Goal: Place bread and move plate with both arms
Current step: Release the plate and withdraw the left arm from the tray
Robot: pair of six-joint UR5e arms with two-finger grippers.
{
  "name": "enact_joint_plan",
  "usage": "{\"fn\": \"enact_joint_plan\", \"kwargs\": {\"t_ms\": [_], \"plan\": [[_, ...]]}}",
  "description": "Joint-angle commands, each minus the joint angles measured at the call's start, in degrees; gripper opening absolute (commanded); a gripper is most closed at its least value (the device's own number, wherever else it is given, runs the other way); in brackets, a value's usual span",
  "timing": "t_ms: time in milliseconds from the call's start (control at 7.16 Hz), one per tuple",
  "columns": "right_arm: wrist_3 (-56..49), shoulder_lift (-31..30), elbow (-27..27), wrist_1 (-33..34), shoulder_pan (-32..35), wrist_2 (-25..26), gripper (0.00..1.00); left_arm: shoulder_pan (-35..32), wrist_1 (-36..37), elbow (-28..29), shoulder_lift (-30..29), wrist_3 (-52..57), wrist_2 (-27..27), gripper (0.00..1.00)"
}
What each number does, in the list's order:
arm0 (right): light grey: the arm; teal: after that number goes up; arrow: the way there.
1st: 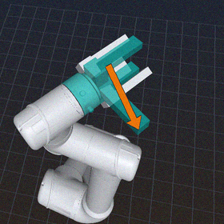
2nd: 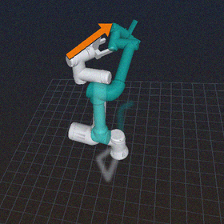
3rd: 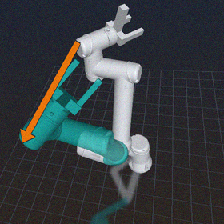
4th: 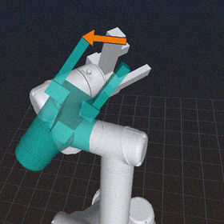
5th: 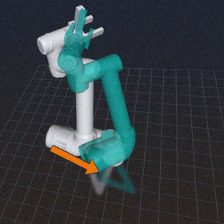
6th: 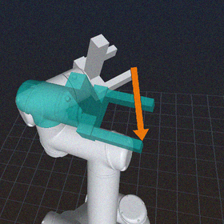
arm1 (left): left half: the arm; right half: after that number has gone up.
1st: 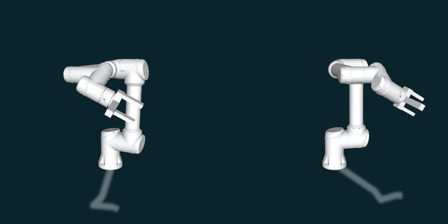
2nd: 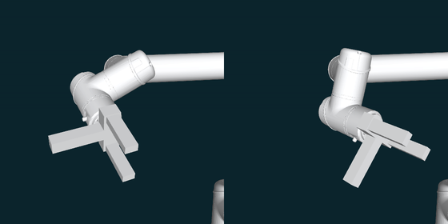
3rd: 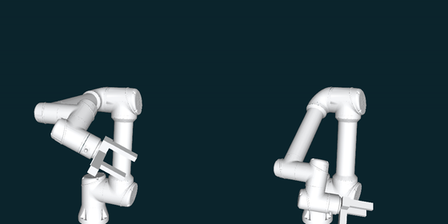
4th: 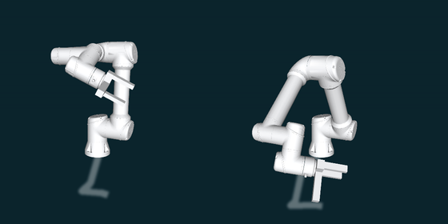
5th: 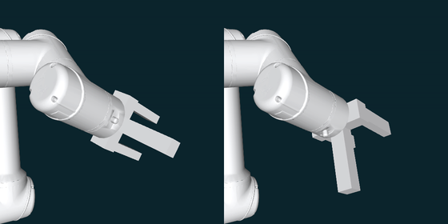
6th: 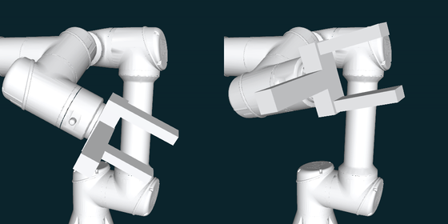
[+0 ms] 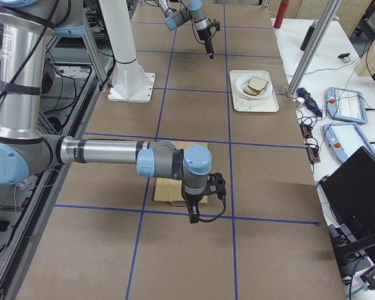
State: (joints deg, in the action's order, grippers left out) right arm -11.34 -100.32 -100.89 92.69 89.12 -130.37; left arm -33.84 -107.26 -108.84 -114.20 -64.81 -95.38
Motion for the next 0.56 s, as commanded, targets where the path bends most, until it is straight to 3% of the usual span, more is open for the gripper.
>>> {"fn": "enact_joint_plan", "kwargs": {"t_ms": [0,419], "plan": [[0.0,0.04,0.52,-0.23,0.0,-0.06,1.0,-5.58,18.95,-5.39,1.69,18.41,-1.47,0.98],[0.0,0.13,0.43,-0.23,0.0,-0.06,1.0,-29.08,22.19,-3.41,12.56,53.71,-21.71,0.98]]}}
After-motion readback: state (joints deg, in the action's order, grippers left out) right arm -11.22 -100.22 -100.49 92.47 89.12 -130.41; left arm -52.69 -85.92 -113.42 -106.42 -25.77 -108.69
